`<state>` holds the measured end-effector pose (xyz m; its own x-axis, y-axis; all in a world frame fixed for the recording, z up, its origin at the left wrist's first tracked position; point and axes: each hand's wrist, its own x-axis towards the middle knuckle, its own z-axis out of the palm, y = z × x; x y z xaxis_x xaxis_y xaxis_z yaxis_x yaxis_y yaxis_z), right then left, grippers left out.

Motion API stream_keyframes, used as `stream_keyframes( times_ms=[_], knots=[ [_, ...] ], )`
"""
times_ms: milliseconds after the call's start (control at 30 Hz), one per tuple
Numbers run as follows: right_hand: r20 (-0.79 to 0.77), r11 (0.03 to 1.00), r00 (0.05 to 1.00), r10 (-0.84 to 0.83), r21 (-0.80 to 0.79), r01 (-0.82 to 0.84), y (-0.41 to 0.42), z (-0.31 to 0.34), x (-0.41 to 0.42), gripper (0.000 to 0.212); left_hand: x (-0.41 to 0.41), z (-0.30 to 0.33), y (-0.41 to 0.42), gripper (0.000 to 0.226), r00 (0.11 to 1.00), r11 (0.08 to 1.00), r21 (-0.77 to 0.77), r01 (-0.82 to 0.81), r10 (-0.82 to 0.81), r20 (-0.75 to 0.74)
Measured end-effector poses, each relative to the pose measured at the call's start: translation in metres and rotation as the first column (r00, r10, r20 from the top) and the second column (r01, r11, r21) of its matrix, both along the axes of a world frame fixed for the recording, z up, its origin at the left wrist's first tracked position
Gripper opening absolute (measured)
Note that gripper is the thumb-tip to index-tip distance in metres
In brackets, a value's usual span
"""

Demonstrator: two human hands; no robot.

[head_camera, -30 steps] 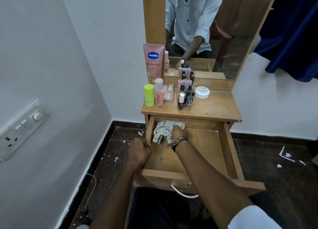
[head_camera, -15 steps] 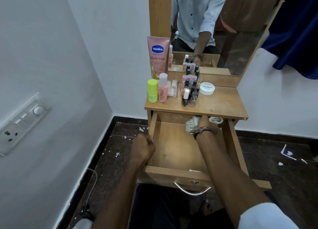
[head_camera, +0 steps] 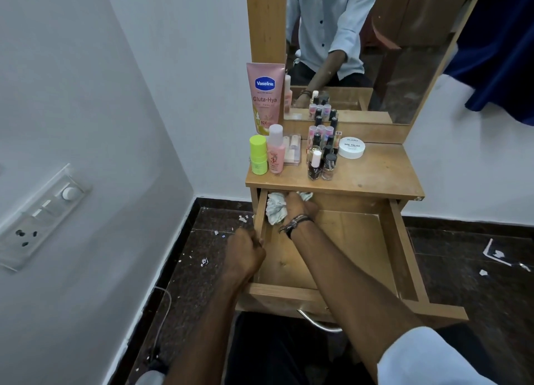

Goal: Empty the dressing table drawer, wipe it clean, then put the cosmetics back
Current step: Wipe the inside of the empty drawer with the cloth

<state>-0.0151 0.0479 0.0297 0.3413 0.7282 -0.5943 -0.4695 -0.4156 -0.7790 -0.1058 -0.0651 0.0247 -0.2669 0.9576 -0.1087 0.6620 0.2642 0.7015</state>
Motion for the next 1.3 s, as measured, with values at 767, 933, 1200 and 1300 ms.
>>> stream_keyframes(
  times_ms=[767,933,1200,1300],
  knots=[
    [-0.005,0.995,0.996,-0.091,-0.036,0.091,-0.009,0.011,0.051,0.019,0.001,0.004,-0.001,0.037,1.0,1.0,-0.016,0.026,-0.027,-0.012],
    [-0.089,0.998,0.995,0.045,0.047,-0.041,0.009,-0.003,-0.004,0.023,0.001,0.006,-0.001,0.039,0.999,1.0,-0.01,0.024,-0.024,-0.023],
    [0.554,0.846,0.723,0.414,0.059,-0.53,-0.011,-0.012,0.043,0.016,-0.003,-0.001,0.002,0.02,1.0,1.0,0.011,0.014,-0.014,0.02],
    [0.933,0.595,0.149,0.327,-0.08,-0.8,-0.02,-0.01,0.084,0.021,-0.002,-0.002,0.001,0.018,0.999,1.0,0.015,0.019,-0.019,0.039]
  ],
)
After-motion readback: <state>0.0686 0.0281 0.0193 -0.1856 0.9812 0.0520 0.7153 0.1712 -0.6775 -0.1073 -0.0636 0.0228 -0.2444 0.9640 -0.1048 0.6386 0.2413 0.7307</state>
